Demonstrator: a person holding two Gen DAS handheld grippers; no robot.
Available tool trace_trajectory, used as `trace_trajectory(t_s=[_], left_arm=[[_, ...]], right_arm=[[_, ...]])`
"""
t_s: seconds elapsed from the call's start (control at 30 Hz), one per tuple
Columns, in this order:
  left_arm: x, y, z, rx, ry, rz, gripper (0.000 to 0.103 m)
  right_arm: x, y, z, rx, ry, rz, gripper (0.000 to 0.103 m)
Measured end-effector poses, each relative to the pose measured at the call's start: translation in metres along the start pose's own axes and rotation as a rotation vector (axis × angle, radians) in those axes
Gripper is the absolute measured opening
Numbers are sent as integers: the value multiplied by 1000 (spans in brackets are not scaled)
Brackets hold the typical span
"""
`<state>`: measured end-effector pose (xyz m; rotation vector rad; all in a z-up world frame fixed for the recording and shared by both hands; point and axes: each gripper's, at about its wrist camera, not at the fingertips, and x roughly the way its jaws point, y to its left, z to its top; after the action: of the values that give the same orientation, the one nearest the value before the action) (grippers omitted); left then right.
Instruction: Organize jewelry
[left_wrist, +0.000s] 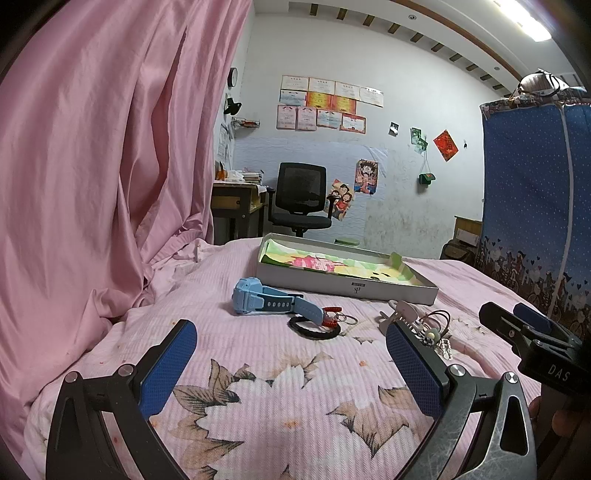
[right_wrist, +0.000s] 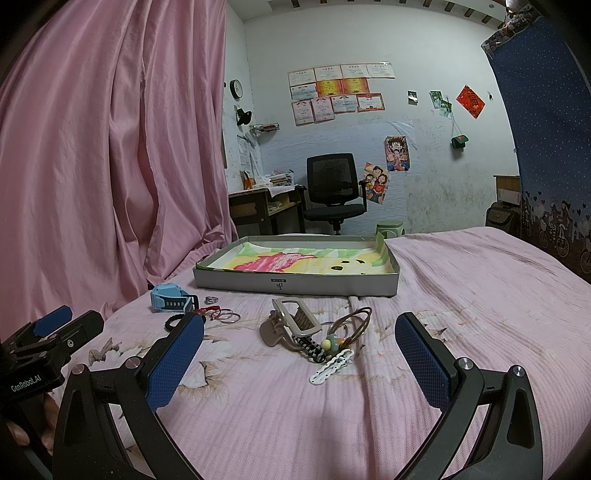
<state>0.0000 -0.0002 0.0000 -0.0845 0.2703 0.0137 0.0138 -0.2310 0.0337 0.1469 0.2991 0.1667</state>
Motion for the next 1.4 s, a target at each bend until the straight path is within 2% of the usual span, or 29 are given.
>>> trace_trajectory(t_s=[0.43, 0.63, 0.83, 1.07, 1.13, 1.23, 1.33, 1.4], left_arm=[[0, 2, 2, -1, 5, 0, 103], [9, 1, 12, 7, 30, -29, 103], [45, -1, 19, 56, 152, -83, 103], [80, 0, 17, 58, 270, -119, 103], [91, 1, 17, 63, 301, -130, 101], [108, 1, 16, 62, 355, -167, 93], [122, -1, 12, 66, 415, -200, 79], [128, -4, 12, 78, 434, -206, 78]], right_arm=[[3, -6, 5, 19, 21, 18, 102], [13, -9, 20, -18, 63, 70, 102], [36, -8, 34, -91, 113, 114, 102], [80, -10, 42, -127, 209, 200, 101], [95, -10, 40, -129, 245, 230, 93], [120, -11, 34, -135, 317, 265, 82], [142, -14, 25, -105, 387, 292, 74], [153, -17, 19, -76, 436, 310, 72]])
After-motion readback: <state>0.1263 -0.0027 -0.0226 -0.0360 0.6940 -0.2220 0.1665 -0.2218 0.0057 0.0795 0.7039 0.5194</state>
